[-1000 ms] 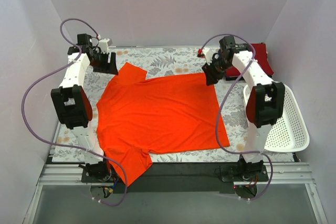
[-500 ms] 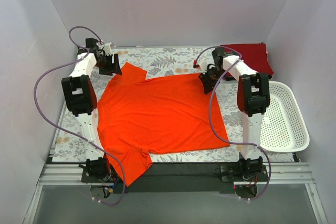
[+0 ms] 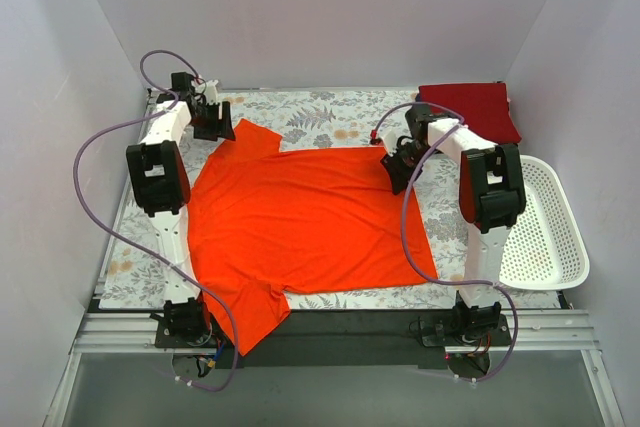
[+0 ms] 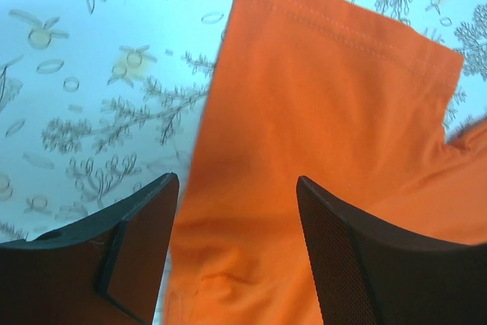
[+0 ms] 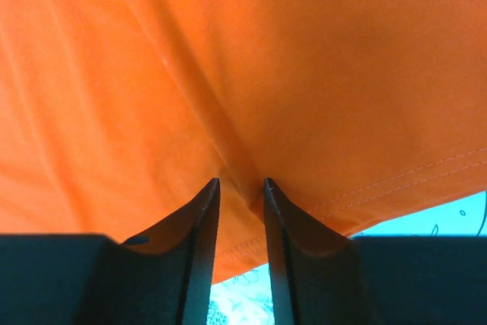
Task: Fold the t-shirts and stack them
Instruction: Flatten the tshirt out
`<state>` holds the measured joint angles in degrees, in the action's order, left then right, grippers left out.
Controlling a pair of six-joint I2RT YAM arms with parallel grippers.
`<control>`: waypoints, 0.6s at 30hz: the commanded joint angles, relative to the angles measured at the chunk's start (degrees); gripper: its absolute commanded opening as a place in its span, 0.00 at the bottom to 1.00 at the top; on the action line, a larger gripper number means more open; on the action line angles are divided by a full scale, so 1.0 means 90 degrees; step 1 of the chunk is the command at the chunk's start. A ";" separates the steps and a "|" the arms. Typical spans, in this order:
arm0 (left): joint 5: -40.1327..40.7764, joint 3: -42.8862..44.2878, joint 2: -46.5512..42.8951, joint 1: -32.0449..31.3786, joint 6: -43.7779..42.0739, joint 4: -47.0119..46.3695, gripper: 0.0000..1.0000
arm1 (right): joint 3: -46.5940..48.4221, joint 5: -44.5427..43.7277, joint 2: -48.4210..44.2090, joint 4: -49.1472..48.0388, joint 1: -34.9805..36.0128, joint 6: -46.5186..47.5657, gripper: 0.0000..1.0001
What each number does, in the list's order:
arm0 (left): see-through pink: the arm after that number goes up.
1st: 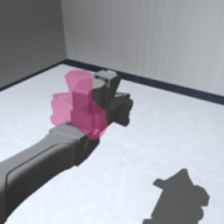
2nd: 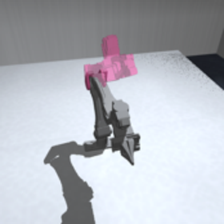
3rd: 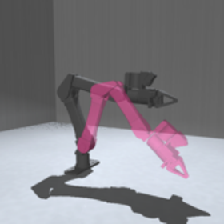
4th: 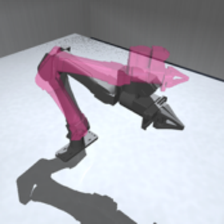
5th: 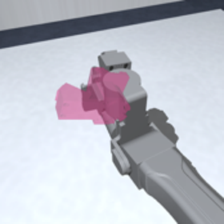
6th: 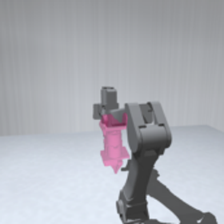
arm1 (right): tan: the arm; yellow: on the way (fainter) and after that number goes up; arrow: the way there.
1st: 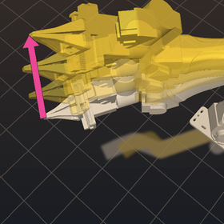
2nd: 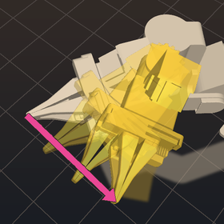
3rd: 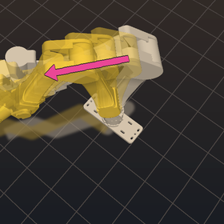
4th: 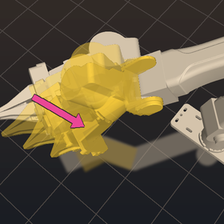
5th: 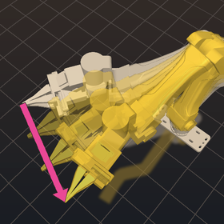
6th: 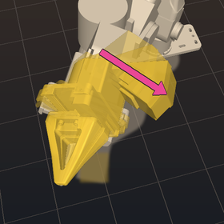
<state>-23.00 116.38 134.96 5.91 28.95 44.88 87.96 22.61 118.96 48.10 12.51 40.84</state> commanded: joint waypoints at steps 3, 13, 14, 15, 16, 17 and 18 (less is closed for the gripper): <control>0.0212 0.0691 0.0355 -0.0286 -0.0062 -0.0182 0.62 | 0.1062 -0.0032 -0.0220 0.0135 -0.0013 -0.0036 0.41; 0.0691 0.1249 0.0893 -0.0559 0.0006 -0.0573 0.61 | 0.3369 -0.0442 0.1118 0.0105 -0.0130 0.0217 0.43; 0.0739 0.1288 0.0913 -0.0559 0.0016 -0.0592 0.61 | 0.3574 -0.0442 0.1215 0.0105 -0.0121 0.0247 0.43; 0.0759 0.1298 0.0923 -0.0559 0.0035 -0.0650 0.61 | 0.3673 -0.0442 0.1390 0.0096 -0.0140 0.0276 0.43; 0.0798 0.1298 0.0923 -0.0569 0.0045 -0.0690 0.61 | 0.3741 -0.0432 0.1450 0.0095 -0.0131 0.0354 0.43; 0.0798 0.1298 0.0933 -0.0569 0.0045 -0.0709 0.61 | 0.3819 -0.0423 0.1518 0.0086 -0.0131 0.0403 0.44; 0.0818 0.1327 0.0933 -0.0569 0.0035 -0.0739 0.61 | 0.3830 -0.0403 0.1587 0.0086 -0.0131 0.0462 0.45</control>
<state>-17.39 125.73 143.26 0.54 29.08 40.36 120.01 19.38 130.93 47.83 11.62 42.61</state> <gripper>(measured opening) 0.610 0.443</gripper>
